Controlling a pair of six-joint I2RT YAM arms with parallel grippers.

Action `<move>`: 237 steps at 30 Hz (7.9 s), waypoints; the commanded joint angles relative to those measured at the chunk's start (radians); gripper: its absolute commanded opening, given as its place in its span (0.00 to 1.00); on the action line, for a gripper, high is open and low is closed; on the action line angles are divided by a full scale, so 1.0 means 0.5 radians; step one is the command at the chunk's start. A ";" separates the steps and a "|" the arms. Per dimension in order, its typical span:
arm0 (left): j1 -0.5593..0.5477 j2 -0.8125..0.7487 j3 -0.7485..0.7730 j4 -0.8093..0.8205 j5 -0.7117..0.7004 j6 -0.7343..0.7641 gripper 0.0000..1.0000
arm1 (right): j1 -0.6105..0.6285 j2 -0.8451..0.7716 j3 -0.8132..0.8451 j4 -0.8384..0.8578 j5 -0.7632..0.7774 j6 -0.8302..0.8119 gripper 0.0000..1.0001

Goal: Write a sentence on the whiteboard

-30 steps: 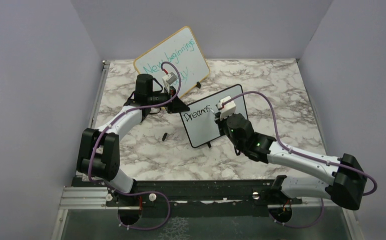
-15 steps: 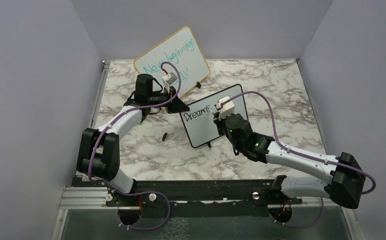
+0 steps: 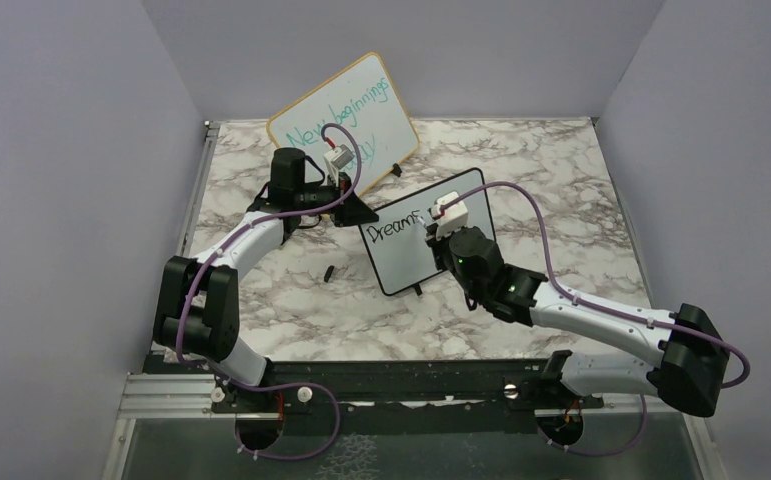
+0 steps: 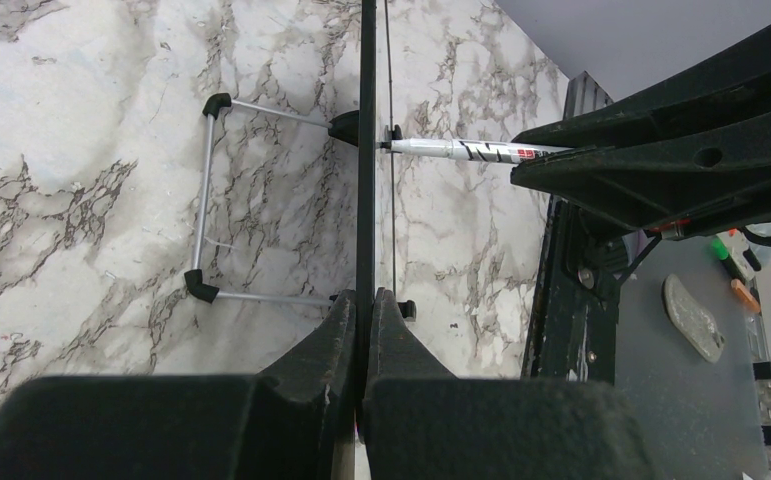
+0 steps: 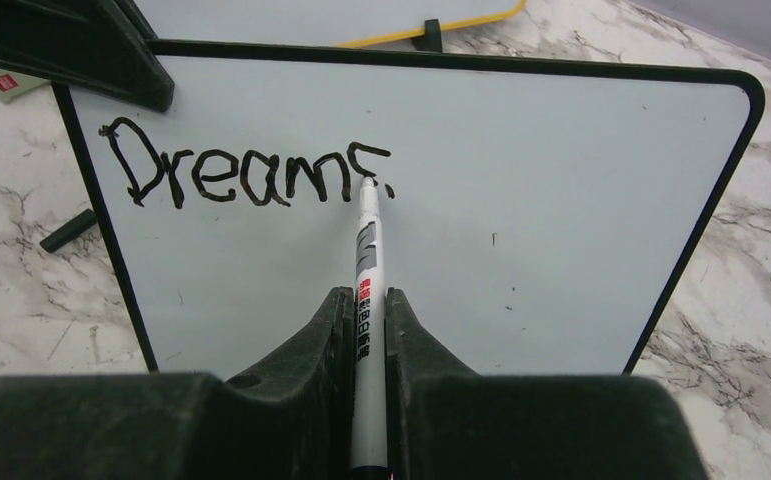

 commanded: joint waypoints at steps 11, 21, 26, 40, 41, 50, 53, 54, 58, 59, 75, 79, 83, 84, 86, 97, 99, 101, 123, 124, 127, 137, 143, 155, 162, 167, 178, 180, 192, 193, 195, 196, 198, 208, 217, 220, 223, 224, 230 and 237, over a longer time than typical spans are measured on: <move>-0.002 -0.003 -0.001 -0.110 -0.019 0.053 0.00 | -0.033 -0.053 -0.018 -0.135 0.116 0.081 0.00; -0.002 -0.003 -0.001 -0.109 -0.017 0.053 0.00 | -0.033 -0.058 -0.011 -0.188 0.010 0.097 0.00; -0.002 -0.002 -0.001 -0.109 -0.019 0.053 0.00 | -0.033 -0.046 0.009 -0.199 -0.090 0.097 0.00; -0.002 0.000 0.002 -0.109 -0.016 0.053 0.00 | -0.033 -0.022 0.041 -0.118 -0.146 0.093 0.00; -0.002 0.000 0.002 -0.110 -0.016 0.052 0.00 | -0.033 -0.018 0.047 -0.118 -0.151 0.091 0.00; -0.002 0.003 0.003 -0.109 -0.015 0.049 0.00 | -0.036 -0.037 0.042 -0.121 -0.116 0.088 0.00; -0.002 0.000 0.004 -0.112 -0.016 0.050 0.00 | -0.033 -0.088 0.022 -0.114 -0.071 0.080 0.00; -0.002 0.002 0.005 -0.117 -0.018 0.051 0.00 | -0.034 -0.111 0.020 -0.119 -0.058 0.075 0.00; 0.001 -0.005 0.013 -0.142 -0.026 0.071 0.00 | -0.033 -0.207 0.011 -0.134 -0.008 0.035 0.00; 0.001 -0.008 0.015 -0.148 -0.028 0.075 0.00 | -0.033 -0.228 0.009 -0.144 0.008 0.022 0.00; 0.001 -0.018 0.028 -0.235 -0.070 0.128 0.00 | -0.107 -0.311 -0.002 -0.193 0.122 -0.138 0.00; 0.001 -0.020 0.042 -0.241 -0.055 0.126 0.00 | -0.107 -0.346 -0.038 -0.187 0.102 -0.151 0.00; 0.001 -0.027 0.041 -0.259 -0.077 0.145 0.00 | -0.107 -0.376 -0.049 -0.192 0.089 -0.175 0.00; 0.001 -0.028 0.040 -0.260 -0.080 0.142 0.00 | -0.107 -0.379 -0.045 -0.192 0.089 -0.185 0.00; 0.001 -0.026 0.039 -0.262 -0.082 0.145 0.00 | -0.109 -0.382 -0.053 -0.181 0.079 -0.191 0.00; 0.001 -0.027 0.042 -0.264 -0.066 0.140 0.00 | -0.107 -0.337 -0.065 -0.123 0.082 -0.189 0.00; 0.001 -0.032 0.039 -0.263 -0.063 0.139 0.00 | -0.110 -0.317 -0.060 -0.109 0.054 -0.203 0.00; 0.001 -0.036 0.039 -0.261 -0.065 0.138 0.00 | -0.110 -0.293 -0.052 -0.097 0.022 -0.209 0.00; 0.001 -0.035 0.042 -0.263 -0.053 0.139 0.00 | -0.159 -0.140 0.014 0.069 -0.053 -0.237 0.00; 0.001 -0.034 0.045 -0.264 -0.051 0.139 0.00 | -0.161 -0.139 0.015 0.073 -0.054 -0.237 0.00; 0.000 -0.034 0.045 -0.263 -0.051 0.138 0.00 | -0.170 -0.134 0.020 0.080 -0.058 -0.243 0.00; 0.001 -0.031 0.045 -0.262 -0.053 0.139 0.00 | -0.198 -0.087 0.027 0.088 -0.084 -0.231 0.00; 0.001 -0.029 0.045 -0.265 -0.052 0.142 0.00 | -0.202 -0.077 0.034 0.019 -0.089 -0.206 0.00; 0.001 -0.035 0.042 -0.266 -0.051 0.144 0.00 | -0.203 -0.108 0.025 -0.170 -0.119 -0.109 0.00; 0.001 -0.037 0.042 -0.263 -0.051 0.143 0.00 | -0.202 -0.130 0.002 -0.208 -0.129 -0.092 0.00; 0.001 -0.034 0.042 -0.263 -0.053 0.143 0.00 | -0.202 -0.120 0.010 -0.201 -0.145 -0.092 0.00; 0.001 -0.031 0.042 -0.266 -0.053 0.143 0.00 | -0.202 -0.124 -0.003 -0.104 -0.094 -0.111 0.00; 0.001 -0.028 0.042 -0.265 -0.053 0.144 0.00 | -0.202 -0.132 -0.013 -0.051 -0.060 -0.116 0.00; 0.001 -0.033 0.043 -0.265 -0.048 0.145 0.00 | -0.210 -0.098 0.000 0.056 -0.002 -0.150 0.00; 0.001 -0.031 0.043 -0.264 -0.048 0.145 0.00 | -0.213 -0.096 -0.002 0.057 0.003 -0.151 0.00; 0.001 -0.031 0.045 -0.264 -0.049 0.145 0.00 | -0.221 -0.094 -0.003 0.058 0.008 -0.150 0.00; 0.001 -0.033 0.044 -0.264 -0.049 0.145 0.00 | -0.223 -0.094 -0.004 0.063 0.012 -0.151 0.00; 0.001 -0.033 0.042 -0.266 -0.050 0.145 0.00 | -0.232 -0.094 -0.011 0.069 0.022 -0.148 0.00; 0.001 -0.037 0.044 -0.266 -0.058 0.146 0.00 | -0.265 -0.094 -0.007 0.004 0.011 -0.116 0.00; 0.001 -0.034 0.045 -0.271 -0.068 0.146 0.00 | -0.263 -0.166 -0.031 0.017 -0.149 -0.112 0.00; 0.001 -0.034 0.045 -0.271 -0.071 0.148 0.00 | -0.264 -0.167 -0.023 0.000 -0.182 -0.126 0.00; 0.001 -0.029 0.048 -0.273 -0.071 0.148 0.00 | -0.265 -0.142 -0.007 -0.042 -0.186 -0.127 0.00; 0.002 -0.031 0.048 -0.275 -0.071 0.147 0.00 | -0.264 -0.133 -0.003 -0.053 -0.188 -0.122 0.00; 0.003 -0.031 0.049 -0.278 -0.071 0.151 0.00 | -0.263 -0.133 -0.024 -0.067 -0.137 -0.111 0.00; 0.002 -0.031 0.049 -0.279 -0.071 0.154 0.00 | -0.263 -0.100 -0.022 -0.061 -0.153 -0.120 0.00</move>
